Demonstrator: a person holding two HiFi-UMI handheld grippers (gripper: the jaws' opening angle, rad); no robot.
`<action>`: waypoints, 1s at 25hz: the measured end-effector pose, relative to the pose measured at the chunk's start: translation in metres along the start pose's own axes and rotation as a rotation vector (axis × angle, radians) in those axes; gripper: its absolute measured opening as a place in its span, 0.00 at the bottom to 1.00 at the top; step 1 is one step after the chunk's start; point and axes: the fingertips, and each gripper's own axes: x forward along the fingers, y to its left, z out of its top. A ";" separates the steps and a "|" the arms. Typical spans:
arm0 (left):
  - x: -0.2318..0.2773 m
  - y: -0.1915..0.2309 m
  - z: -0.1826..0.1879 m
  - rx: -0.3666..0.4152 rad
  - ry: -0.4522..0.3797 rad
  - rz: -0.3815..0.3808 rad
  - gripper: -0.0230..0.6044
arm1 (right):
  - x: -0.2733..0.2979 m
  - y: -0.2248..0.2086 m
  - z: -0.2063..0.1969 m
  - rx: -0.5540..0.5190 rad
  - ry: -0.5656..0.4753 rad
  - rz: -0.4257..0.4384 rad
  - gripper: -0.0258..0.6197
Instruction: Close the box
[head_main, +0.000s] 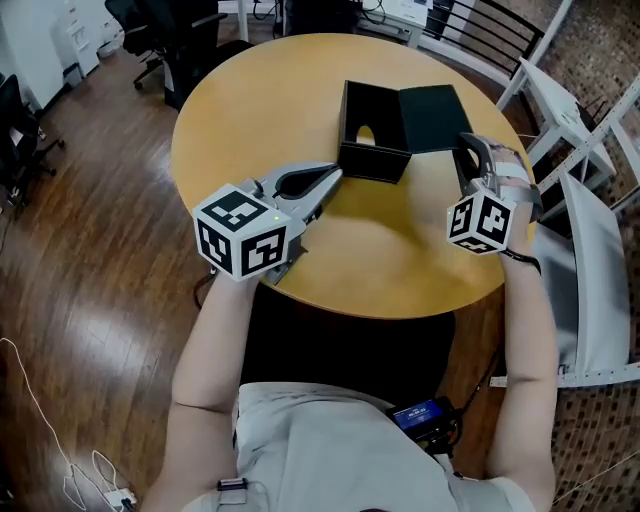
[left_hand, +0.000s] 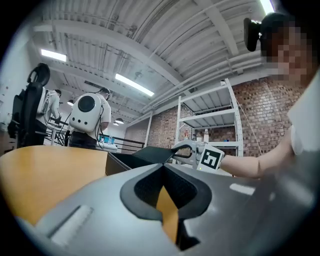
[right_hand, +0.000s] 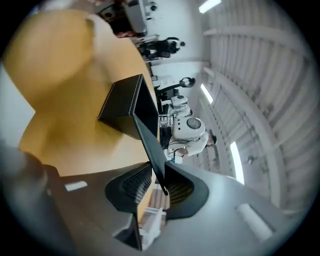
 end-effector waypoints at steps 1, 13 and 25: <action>-0.003 0.001 0.001 -0.003 -0.005 0.004 0.04 | -0.002 -0.009 0.007 -0.111 -0.008 -0.021 0.17; -0.032 0.014 0.008 -0.037 -0.057 0.025 0.04 | -0.010 -0.081 0.114 -0.346 -0.237 -0.087 0.21; -0.031 0.012 0.002 -0.027 -0.033 0.023 0.04 | -0.023 -0.030 0.132 0.407 -0.432 0.249 0.05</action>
